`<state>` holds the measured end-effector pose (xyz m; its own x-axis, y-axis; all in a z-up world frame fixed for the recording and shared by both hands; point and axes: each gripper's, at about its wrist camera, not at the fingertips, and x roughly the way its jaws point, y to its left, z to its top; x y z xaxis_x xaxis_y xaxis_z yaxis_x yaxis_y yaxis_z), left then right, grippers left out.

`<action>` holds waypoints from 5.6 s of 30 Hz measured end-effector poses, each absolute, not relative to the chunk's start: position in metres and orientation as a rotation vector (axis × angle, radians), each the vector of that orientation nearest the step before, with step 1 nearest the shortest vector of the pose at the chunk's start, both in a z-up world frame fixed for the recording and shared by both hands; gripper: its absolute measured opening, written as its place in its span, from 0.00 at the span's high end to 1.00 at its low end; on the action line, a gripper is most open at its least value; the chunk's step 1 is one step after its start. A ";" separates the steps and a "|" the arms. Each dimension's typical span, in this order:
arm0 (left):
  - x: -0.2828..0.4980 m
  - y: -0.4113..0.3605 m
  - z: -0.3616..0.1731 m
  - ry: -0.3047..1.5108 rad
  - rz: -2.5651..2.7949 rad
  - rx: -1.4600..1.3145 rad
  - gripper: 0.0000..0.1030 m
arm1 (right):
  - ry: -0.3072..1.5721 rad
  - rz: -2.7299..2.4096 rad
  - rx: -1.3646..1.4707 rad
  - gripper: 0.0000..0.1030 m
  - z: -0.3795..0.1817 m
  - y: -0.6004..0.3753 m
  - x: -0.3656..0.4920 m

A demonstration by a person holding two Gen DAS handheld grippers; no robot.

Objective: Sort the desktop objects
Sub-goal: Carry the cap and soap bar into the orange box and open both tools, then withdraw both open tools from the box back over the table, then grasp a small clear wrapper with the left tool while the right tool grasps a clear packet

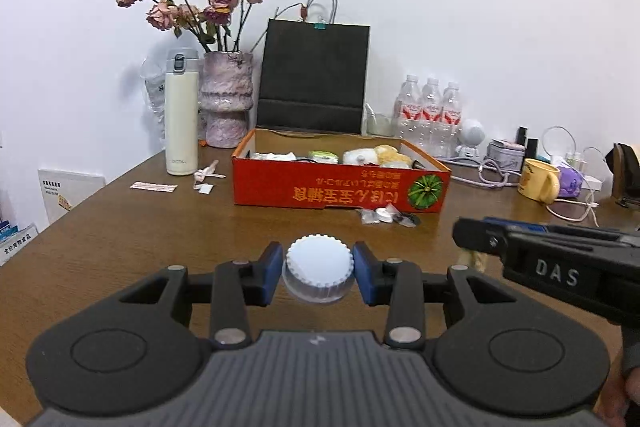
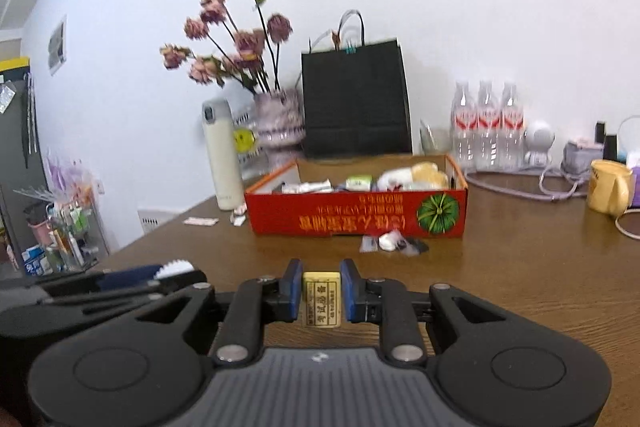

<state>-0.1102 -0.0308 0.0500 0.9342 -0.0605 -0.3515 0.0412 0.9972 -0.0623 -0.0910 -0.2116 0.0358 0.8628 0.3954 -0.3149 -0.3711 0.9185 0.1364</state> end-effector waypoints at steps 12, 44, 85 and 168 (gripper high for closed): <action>-0.066 -0.025 0.051 0.377 -0.042 -0.067 0.62 | 0.364 0.386 0.095 0.81 0.037 -0.218 -0.058; 0.315 0.024 0.049 0.779 -0.060 -0.088 0.61 | 0.907 0.321 0.152 0.81 0.033 -0.166 0.342; 0.140 0.010 0.132 0.489 0.021 0.086 0.00 | 0.678 0.318 -0.033 0.15 0.110 -0.202 0.172; 0.159 -0.078 0.001 0.711 -0.243 -0.065 0.79 | 0.665 0.569 -0.097 0.84 -0.023 -0.259 0.163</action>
